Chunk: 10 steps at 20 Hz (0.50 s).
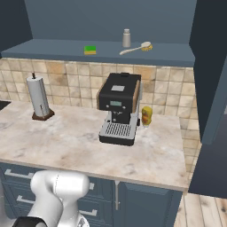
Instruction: Pick the sponge and dish brush from the cabinet and place them on the counter.
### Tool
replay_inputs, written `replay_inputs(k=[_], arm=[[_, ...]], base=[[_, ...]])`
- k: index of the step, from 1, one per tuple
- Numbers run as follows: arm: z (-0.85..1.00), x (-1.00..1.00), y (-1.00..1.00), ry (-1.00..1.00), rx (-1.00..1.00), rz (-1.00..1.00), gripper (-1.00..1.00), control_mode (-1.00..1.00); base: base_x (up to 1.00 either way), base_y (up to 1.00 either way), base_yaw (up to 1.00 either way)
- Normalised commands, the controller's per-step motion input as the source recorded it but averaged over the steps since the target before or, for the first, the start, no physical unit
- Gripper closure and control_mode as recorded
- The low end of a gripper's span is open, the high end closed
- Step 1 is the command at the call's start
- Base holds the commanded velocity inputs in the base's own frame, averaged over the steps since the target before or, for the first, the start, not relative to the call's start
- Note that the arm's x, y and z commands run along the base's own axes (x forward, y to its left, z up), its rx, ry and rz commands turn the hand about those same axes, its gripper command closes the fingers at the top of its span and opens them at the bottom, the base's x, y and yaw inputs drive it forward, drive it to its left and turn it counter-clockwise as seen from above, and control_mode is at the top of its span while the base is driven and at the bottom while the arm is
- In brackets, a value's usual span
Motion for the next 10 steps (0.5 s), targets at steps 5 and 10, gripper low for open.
replay_inputs(k=[5, 10], arm=[[0.1, 0.19, -0.45, 0.09, -0.01, -0.27, -1.0, -1.0], [0.01, 0.19, -0.44, 0.05, -0.01, -0.26, -1.0, -1.0]], base=[[0.0, 0.0, 0.0], [0.0, 0.0, 0.0]])
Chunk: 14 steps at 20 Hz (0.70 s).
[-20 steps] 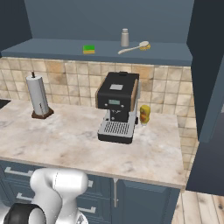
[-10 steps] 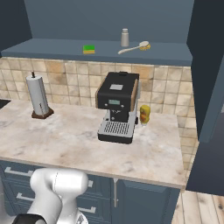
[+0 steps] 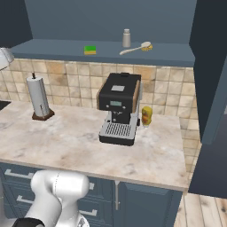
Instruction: Pick the sponge and dish brush from the cabinet and place them on the counter.
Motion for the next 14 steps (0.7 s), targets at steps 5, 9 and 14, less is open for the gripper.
replay_inputs(k=[5, 9, 14], arm=[[0.01, 0.24, -0.42, 0.05, -0.01, -0.24, -1.0, -1.0], [0.0, 0.22, -0.43, 0.05, -0.02, -0.24, -1.0, -1.0], [0.01, 0.15, -0.45, 0.06, -0.01, -0.22, -1.0, -1.0]], base=[[0.0, 0.0, 0.0], [0.0, 0.0, 0.0], [0.0, 0.0, 0.0]])
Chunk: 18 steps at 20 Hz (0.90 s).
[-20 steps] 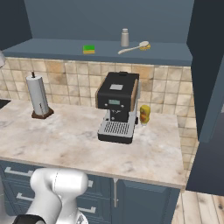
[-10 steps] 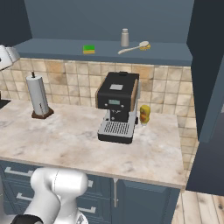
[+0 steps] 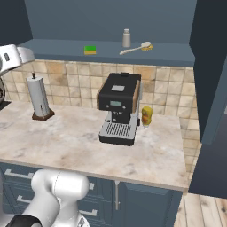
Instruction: Pick the sponge and dish brush from the cabinet and place them on the counter.
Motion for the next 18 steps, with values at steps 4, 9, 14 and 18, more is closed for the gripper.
replay_inputs(k=[4, 9, 14, 18], arm=[[0.03, 0.05, -0.41, 0.05, 0.0, -0.2, -1.0, -1.0], [0.06, 0.06, -0.45, 0.08, 0.0, -0.19, -1.0, -1.0], [0.11, 0.03, -0.36, 0.1, 0.03, -0.13, -1.0, -1.0], [0.09, 0.0, -0.26, 0.14, 0.07, -0.03, -1.0, -1.0]], base=[[0.0, 0.0, 0.0], [0.0, 0.0, 0.0], [0.0, 0.0, 0.0], [0.0, 0.0, 0.0]])
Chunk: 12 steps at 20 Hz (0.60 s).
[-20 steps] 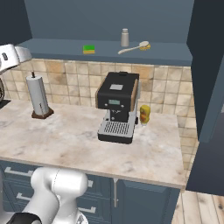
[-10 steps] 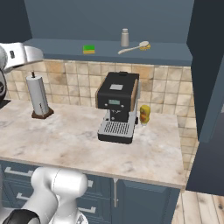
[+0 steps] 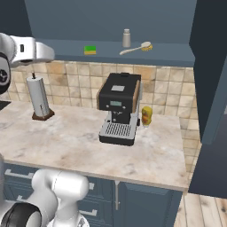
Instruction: Pick the sponge and dish brush from the cabinet and place them on the counter.
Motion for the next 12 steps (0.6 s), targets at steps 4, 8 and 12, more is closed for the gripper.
replay_inputs(k=[4, 8, 12], arm=[[0.07, 0.0, -0.27, 0.08, 0.13, 0.0, -1.0, -1.0], [0.02, 0.07, -0.21, 0.01, 0.12, 0.0, -1.0, -1.0], [-0.14, 0.14, -0.15, -0.03, 0.09, 0.0, -1.0, -1.0]], base=[[0.0, 0.0, 0.0], [0.0, 0.0, 0.0], [0.0, 0.0, 0.0]])
